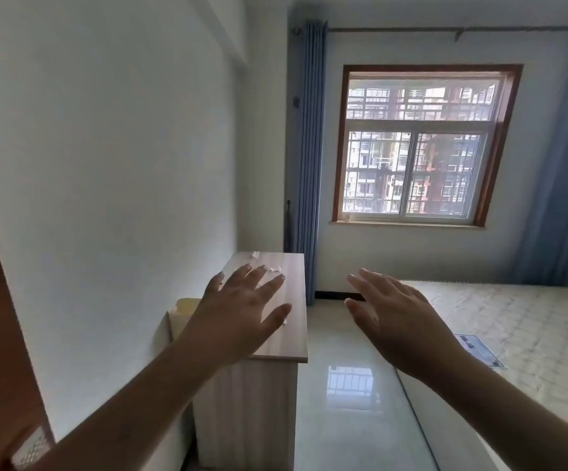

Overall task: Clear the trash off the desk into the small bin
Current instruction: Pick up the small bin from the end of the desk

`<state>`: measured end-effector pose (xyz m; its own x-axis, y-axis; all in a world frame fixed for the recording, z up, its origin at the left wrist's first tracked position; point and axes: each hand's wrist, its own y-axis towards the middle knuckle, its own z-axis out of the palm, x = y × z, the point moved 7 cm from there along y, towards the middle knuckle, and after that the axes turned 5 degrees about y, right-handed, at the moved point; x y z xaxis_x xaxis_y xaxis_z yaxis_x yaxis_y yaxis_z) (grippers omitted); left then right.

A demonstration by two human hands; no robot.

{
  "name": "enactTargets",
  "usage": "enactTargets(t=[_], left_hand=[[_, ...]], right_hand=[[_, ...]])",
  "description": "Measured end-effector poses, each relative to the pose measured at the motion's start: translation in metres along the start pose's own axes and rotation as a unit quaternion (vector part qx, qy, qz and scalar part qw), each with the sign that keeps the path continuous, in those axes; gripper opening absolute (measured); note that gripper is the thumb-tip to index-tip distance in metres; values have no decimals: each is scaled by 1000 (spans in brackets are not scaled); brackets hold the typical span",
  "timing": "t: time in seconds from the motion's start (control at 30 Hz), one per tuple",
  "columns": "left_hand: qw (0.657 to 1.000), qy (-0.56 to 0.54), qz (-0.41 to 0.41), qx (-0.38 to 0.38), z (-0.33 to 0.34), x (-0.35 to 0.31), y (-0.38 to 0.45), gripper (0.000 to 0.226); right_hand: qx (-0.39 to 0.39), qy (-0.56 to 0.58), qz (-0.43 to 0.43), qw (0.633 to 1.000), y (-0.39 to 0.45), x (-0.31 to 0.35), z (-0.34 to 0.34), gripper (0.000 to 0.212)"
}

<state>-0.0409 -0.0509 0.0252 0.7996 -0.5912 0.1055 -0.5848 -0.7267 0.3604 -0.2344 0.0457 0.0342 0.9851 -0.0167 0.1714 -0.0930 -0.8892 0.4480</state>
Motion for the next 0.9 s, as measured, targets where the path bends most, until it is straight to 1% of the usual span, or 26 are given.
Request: enactTargets(t=[0.07, 0.17, 0.27, 0.4, 0.47, 0.53, 0.7, 0.9], left_hand=[[1000, 7, 25, -4, 7, -11, 9, 67], [999, 27, 30, -14, 20, -23, 27, 72], [999, 26, 32, -4, 39, -40, 42, 76], [999, 33, 15, 15, 65, -60, 67, 86], [999, 33, -5, 8, 70, -62, 80, 82], [999, 31, -22, -2, 74, -62, 91, 76], [998, 40, -43, 20, 101, -54, 112, 76], [997, 37, -47, 56, 139, -16, 124, 69]], right_hand=[[-6, -3, 1, 1000, 1, -19, 3, 82], [-9, -7, 5, 1000, 5, -53, 15, 75], [-1, -17, 1, 1000, 6, -87, 26, 74], [20, -13, 0, 1000, 13, -130, 43, 78], [25, -3, -2, 1000, 19, -144, 49, 79], [31, 12, -2, 999, 30, -153, 52, 81], [13, 69, -7, 997, 66, -153, 69, 77], [68, 71, -41, 994, 116, -128, 122, 82]])
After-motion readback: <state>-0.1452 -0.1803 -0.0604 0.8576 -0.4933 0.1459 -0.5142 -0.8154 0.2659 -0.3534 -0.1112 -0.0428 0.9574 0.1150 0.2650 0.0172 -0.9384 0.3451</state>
